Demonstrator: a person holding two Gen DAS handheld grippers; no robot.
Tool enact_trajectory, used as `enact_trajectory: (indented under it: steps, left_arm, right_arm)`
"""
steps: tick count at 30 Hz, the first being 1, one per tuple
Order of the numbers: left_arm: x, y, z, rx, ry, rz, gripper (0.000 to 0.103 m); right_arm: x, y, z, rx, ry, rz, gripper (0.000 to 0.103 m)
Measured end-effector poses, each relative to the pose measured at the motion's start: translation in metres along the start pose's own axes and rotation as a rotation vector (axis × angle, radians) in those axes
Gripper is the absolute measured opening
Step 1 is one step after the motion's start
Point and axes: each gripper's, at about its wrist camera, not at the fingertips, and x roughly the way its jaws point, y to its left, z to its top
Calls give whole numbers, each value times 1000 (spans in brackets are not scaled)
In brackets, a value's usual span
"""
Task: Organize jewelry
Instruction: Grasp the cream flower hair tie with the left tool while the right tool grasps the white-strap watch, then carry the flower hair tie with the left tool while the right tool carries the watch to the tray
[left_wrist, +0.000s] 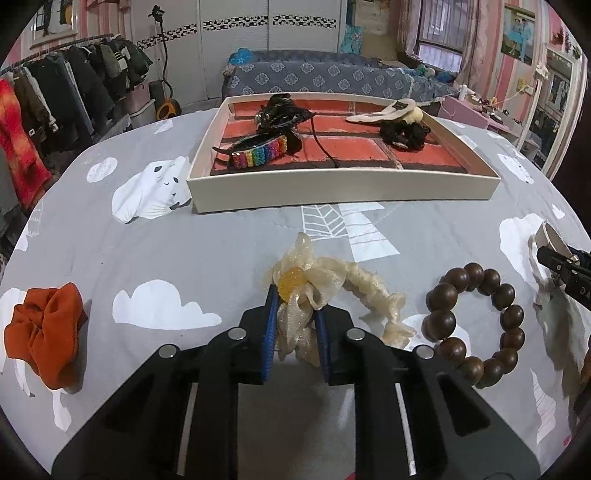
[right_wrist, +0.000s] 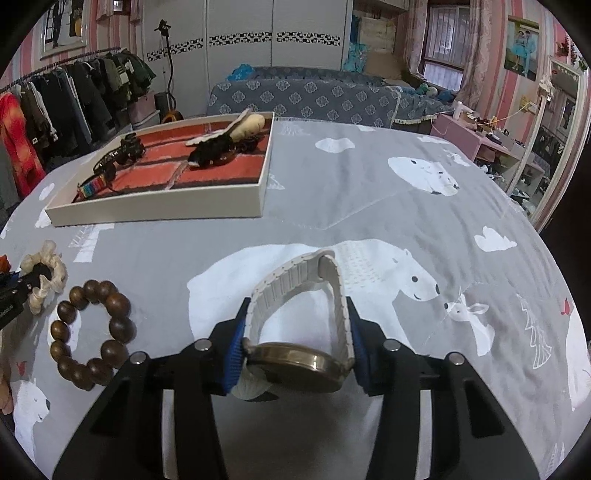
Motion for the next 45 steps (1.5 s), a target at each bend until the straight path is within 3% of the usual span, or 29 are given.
enact_trajectory:
  steps: [7, 14, 23, 27, 33, 45]
  left_arm:
    - [-12, 5, 15, -21, -37, 3, 17]
    - [-12, -1, 55, 9, -88, 22, 17]
    - [29, -7, 117, 18, -117, 10, 17]
    - [55, -6, 131, 10, -109, 8, 17]
    - [87, -10, 140, 37, -96, 32, 17]
    - [95, -4, 140, 57, -127, 51, 19]
  right_arm:
    - [-9, 3, 20, -7, -33, 14, 47]
    - [-12, 29, 61, -67, -92, 35, 47]
    - [29, 55, 121, -65, -104, 87, 47]
    - [61, 64, 137, -67, -79, 97, 47]
    - [94, 78, 139, -77, -50, 100, 47]
    - [120, 79, 136, -93, -17, 81, 47]
